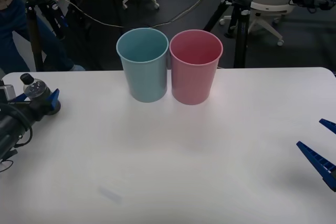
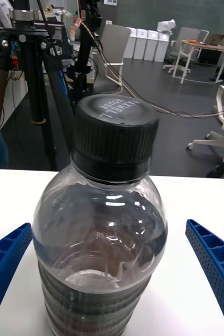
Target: Grasp the object on the table and drop it into the matching bin: aluminum can to the light blue bin, PET bottle to the pink bin.
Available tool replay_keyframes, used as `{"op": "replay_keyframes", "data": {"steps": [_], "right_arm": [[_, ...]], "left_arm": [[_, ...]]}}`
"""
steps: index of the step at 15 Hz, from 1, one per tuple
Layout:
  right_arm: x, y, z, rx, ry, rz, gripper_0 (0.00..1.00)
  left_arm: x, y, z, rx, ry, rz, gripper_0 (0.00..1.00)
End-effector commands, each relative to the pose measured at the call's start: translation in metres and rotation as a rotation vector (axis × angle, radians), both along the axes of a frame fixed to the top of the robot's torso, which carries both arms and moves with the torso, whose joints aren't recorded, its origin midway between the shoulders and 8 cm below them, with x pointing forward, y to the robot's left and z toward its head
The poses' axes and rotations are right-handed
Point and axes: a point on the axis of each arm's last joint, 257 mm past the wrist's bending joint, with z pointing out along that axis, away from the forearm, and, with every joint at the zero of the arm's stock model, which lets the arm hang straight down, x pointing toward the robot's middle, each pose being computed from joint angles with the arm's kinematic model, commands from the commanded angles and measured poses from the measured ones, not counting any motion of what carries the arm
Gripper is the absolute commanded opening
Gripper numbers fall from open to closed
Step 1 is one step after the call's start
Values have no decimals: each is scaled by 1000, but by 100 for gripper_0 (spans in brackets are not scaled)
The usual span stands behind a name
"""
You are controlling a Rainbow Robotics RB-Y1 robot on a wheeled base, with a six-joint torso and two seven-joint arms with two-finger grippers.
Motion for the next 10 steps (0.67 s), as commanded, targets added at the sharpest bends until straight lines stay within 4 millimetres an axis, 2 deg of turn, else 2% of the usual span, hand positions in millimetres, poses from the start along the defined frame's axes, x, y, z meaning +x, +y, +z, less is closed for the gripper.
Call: {"op": "replay_keyframes", "data": {"steps": [1, 10], "right_arm": [[0, 0, 0, 0, 0, 0, 100], [0, 0, 0, 0, 0, 0, 100]], "left_arm": [[3, -3, -1, 13, 6, -5, 100], [11, 5, 6, 85, 7, 13, 100]]}}
